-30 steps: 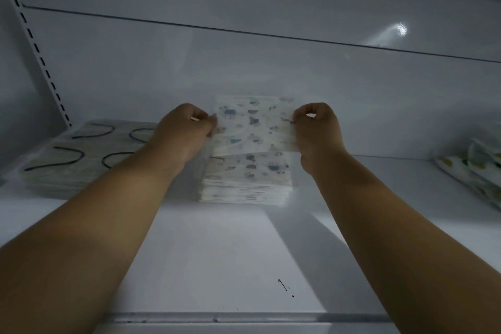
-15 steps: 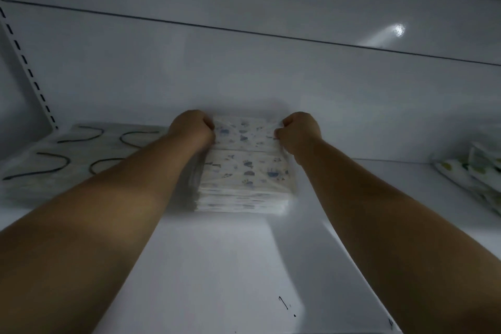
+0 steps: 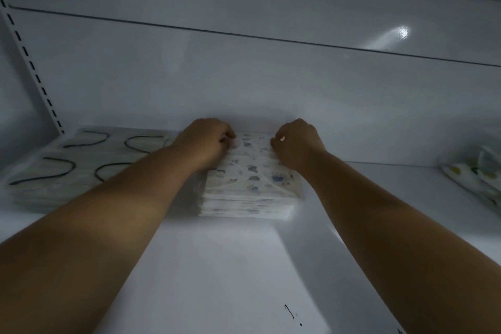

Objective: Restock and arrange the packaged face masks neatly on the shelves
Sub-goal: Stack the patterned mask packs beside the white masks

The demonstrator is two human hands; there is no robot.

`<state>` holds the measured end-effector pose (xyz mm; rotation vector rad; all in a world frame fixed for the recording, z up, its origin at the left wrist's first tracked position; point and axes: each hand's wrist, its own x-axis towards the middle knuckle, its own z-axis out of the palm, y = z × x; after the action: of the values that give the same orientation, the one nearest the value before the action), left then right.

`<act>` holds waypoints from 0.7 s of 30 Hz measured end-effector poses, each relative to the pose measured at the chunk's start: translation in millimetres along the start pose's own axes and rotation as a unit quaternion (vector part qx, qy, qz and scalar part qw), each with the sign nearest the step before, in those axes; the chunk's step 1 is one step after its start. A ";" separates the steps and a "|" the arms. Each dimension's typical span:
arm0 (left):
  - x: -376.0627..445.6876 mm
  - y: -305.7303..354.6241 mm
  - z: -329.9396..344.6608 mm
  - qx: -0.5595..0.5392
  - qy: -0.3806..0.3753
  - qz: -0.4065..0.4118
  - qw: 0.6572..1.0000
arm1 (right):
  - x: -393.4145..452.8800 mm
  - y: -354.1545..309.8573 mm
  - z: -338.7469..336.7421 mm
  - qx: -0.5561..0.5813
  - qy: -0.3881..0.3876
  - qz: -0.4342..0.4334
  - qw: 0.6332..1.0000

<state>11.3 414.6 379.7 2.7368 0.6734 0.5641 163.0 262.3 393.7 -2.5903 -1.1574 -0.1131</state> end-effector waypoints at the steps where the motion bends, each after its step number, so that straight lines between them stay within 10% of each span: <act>1: -1.3 1.1 0.3 -0.002 0.009 0.010 1.000 | -3.2 -1.2 -1.0 0.007 0.017 -0.031 0.999; 6: -6.0 6.0 5.8 0.019 -0.062 0.010 0.998 | -11.1 -9.5 2.3 -0.014 -0.081 -0.122 0.989; 21: -74.4 13.8 -25.1 0.005 -0.011 -0.159 0.987 | -76.7 24.6 -8.2 0.134 0.001 0.042 0.990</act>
<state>-54.9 370.4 383.9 2.5640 1.0810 0.4544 130.1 189.4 380.8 -2.3959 -0.9848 0.0538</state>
